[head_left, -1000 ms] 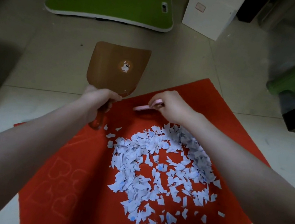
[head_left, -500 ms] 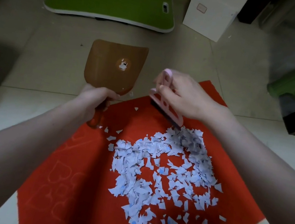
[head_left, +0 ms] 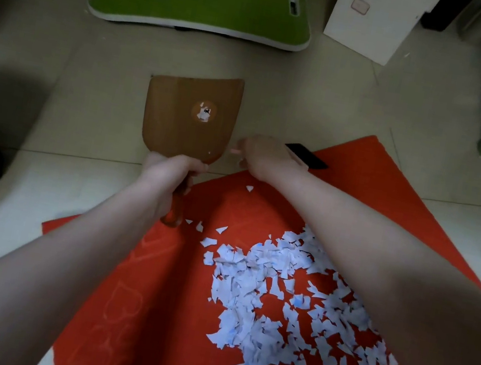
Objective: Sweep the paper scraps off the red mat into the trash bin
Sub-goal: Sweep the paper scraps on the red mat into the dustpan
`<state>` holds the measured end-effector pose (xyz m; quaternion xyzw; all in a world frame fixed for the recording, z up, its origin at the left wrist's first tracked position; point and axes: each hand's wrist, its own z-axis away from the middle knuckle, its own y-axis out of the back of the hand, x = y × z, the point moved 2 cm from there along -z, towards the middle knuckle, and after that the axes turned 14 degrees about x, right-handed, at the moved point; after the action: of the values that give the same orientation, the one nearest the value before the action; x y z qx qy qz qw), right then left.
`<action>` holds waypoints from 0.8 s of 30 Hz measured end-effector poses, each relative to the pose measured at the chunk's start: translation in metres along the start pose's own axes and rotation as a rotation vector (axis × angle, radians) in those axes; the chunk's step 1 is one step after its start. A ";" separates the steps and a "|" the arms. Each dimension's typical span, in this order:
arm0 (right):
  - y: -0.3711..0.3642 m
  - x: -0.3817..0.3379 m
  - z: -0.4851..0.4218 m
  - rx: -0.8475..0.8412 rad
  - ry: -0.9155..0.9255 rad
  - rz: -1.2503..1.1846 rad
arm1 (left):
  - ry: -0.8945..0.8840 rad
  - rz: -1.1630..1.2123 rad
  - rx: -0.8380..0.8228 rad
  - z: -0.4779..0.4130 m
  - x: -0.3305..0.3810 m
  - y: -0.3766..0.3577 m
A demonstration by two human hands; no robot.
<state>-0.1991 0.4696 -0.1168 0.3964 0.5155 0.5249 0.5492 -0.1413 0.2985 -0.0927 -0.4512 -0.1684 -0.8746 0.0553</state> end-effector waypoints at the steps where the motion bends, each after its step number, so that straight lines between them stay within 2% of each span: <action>1: -0.004 -0.001 -0.004 -0.020 -0.012 -0.008 | 0.003 0.003 0.006 -0.002 -0.001 0.001; 7: -0.017 0.000 -0.011 -0.016 0.052 0.104 | 0.016 -0.010 0.010 -0.007 -0.009 0.005; 11: -0.007 0.004 0.001 -0.072 0.040 -0.065 | 0.001 -0.016 -0.011 -0.003 -0.008 0.002; 14: 0.020 0.003 0.037 -0.153 0.176 -0.093 | 0.023 -0.037 -0.007 -0.003 -0.008 0.001; 16: 0.042 0.003 0.060 -0.198 0.227 -0.229 | 0.035 -0.061 -0.002 -0.002 -0.008 0.001; 19: 0.071 0.009 0.081 -0.145 0.256 -0.454 | 0.022 -0.075 -0.015 0.004 -0.004 0.001; 21: 0.083 0.017 0.085 -0.061 0.177 -0.596 | 0.012 -0.085 -0.014 0.009 -0.002 0.000; 24: 0.094 0.029 0.091 0.005 0.147 -0.625 | -0.019 -0.084 -0.008 0.017 0.003 -0.001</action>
<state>-0.1274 0.5200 -0.0157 0.1811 0.6521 0.3567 0.6440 -0.1300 0.3059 -0.0812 -0.4523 -0.1844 -0.8725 0.0151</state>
